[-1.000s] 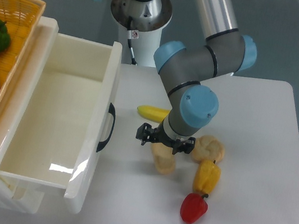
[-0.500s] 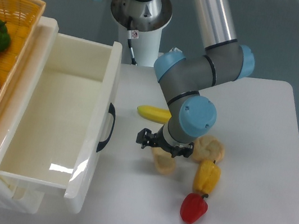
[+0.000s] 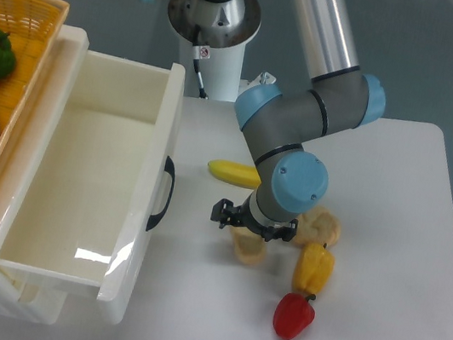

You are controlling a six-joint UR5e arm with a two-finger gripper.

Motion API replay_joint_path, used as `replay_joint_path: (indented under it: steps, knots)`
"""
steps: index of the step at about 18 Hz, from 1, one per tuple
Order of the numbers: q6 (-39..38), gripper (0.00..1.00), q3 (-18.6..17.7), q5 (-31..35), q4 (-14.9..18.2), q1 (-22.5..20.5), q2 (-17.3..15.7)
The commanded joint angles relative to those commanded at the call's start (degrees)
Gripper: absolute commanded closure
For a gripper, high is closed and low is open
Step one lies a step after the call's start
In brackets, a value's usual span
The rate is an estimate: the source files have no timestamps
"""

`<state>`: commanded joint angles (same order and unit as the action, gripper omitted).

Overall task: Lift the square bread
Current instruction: 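Lower the gripper onto the bread roll and close the fingers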

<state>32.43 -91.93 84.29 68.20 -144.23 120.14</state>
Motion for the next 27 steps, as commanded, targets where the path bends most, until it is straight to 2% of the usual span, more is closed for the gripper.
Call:
replay_joint_path:
  steps: [9,11,13,16,19,20,23,27]
  knots:
    - [0.0,0.0,-0.2,0.0,-0.4,0.0,0.8]
    - [0.0,0.04,-0.1,0.0,-0.5,0.0,0.9]
    - [-0.1,0.15,0.2,0.0,-0.4,0.0,1.0]
    - [-1.0,0.4,0.4,0.0,-0.5,0.0,0.9]
    - [-2.2,0.81,0.6,0.0,-0.5,0.0,0.8]
    - [-2.2,0.88,0.7,0.0,-0.4,0.0,0.9]
    - [-2.1,0.98,0.8,0.0,-0.4,0.0,0.8]
    - [-2.1,1.0,0.9,0.0,-0.4,0.0,0.4]
